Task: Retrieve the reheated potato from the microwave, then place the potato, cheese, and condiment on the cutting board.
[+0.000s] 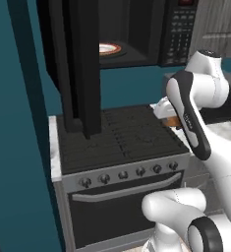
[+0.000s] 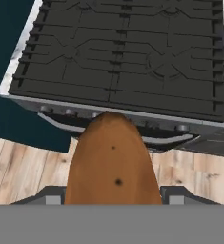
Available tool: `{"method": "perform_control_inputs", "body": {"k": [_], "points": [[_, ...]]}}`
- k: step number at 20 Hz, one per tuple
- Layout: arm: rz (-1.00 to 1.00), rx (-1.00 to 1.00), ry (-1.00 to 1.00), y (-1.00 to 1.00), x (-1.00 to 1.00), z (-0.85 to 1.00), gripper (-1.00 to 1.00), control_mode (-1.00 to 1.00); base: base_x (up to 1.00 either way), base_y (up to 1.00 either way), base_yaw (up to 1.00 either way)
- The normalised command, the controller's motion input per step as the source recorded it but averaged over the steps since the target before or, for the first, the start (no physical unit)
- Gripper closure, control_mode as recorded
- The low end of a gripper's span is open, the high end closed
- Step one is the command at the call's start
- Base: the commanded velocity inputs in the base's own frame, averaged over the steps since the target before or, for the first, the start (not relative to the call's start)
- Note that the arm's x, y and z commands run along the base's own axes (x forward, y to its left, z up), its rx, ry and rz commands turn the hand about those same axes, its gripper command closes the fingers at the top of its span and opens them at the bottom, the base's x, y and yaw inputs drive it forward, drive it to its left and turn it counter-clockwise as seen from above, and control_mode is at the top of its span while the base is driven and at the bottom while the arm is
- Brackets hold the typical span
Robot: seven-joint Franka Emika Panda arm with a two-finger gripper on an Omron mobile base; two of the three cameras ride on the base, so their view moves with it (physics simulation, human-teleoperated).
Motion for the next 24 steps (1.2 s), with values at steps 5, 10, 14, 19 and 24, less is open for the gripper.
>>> {"method": "perform_control_inputs", "body": {"k": [5, 10, 14, 19, 24], "points": [[0.0, 0.0, 0.0, 0.0, 0.0, 0.0, 1.0, 1.0, 0.15, -0.74, -0.07], [0.0, 0.0, 0.0, 0.0, 0.0, 0.0, 1.0, 1.0, 0.18, -0.77, -0.01], [0.0, 0.0, 0.0, 0.0, 0.0, 0.0, 1.0, 1.0, 0.25, -0.78, 0.0], [0.0, 0.0, 0.0, 0.0, 0.0, 0.0, 1.0, 1.0, 0.32, -0.72, 0.0], [0.0, 0.0, 0.0, 0.0, 0.0, 0.0, 1.0, 1.0, 0.33, -0.71, 0.0]]}}
